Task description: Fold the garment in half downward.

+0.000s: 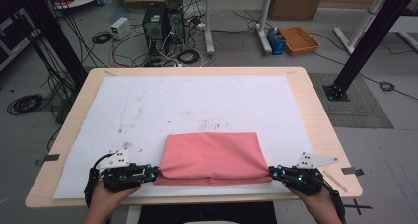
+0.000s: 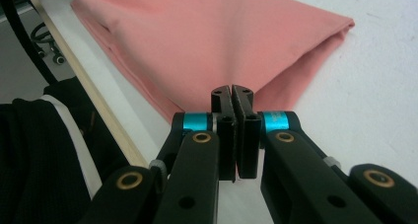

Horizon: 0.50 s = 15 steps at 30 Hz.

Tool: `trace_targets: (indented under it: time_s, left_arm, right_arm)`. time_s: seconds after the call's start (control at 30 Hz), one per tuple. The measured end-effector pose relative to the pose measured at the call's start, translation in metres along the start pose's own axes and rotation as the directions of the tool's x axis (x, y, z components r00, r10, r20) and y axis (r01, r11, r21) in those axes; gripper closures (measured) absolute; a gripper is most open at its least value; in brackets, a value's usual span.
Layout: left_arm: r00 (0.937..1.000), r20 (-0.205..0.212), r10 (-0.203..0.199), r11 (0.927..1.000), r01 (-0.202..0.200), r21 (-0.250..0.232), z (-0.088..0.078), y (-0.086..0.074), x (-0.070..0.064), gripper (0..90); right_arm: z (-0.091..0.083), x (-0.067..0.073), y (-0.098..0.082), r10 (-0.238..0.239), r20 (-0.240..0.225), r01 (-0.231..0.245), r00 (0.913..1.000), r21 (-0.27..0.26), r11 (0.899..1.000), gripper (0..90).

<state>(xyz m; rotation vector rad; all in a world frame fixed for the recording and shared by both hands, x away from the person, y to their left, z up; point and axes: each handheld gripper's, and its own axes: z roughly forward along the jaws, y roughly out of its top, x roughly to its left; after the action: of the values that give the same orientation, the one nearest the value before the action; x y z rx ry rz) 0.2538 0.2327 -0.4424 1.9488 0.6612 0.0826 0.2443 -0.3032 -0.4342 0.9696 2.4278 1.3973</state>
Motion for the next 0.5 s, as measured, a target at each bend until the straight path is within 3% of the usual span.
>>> trace_targets:
  time_s: [0.1,0.13,0.17,0.2,0.23,0.33,0.4,0.5]
  left_arm:
    - [0.9993,-0.038,0.003,0.9992,-0.002,0.039,0.005,-0.002,0.001,76.9]
    - [0.9987,-0.052,-0.003,0.9993,0.005,0.037,0.006,-0.001,0.001,68.6]
    - [0.9981,-0.061,-0.007,0.9996,0.008,0.026,0.006,0.0,0.002,54.4]
    - [0.9969,-0.078,-0.001,0.9998,0.002,0.018,0.005,0.002,0.002,54.4]
    - [0.9941,-0.109,-0.001,1.0,0.002,0.004,0.004,0.006,0.004,42.8]
    - [0.9924,-0.123,0.01,0.9999,-0.009,0.01,0.006,0.012,0.011,36.1]
    - [0.9859,-0.167,0.004,0.9996,0.001,0.029,0.011,0.02,0.021,34.3]
    - [0.9809,-0.194,-0.012,0.9996,0.017,0.023,0.018,0.034,0.038,34.0]
  right_arm:
    - [0.006,-0.004,-0.007,0.032,0.0,-0.032,0.9995,0.043,0.999,84.1]
    - [0.007,-0.005,-0.009,0.025,0.014,-0.026,0.9996,0.052,0.998,75.6]
    - [0.007,-0.008,-0.009,0.051,0.032,-0.052,0.9982,0.043,0.998,60.4]
    - [0.007,-0.008,-0.009,0.051,0.032,-0.052,0.9982,0.043,0.998,60.4]
    - [0.001,-0.01,-0.004,0.047,0.051,-0.048,0.9976,0.004,0.999,52.7]
    - [-0.003,-0.014,0.006,0.043,0.075,-0.041,0.9962,-0.034,0.999,47.6]
    - [-0.002,-0.016,0.01,0.032,0.085,-0.028,0.9959,-0.04,0.999,46.5]
    - [0.01,-0.028,0.031,0.02,0.114,-0.016,0.9933,-0.041,0.999,44.8]
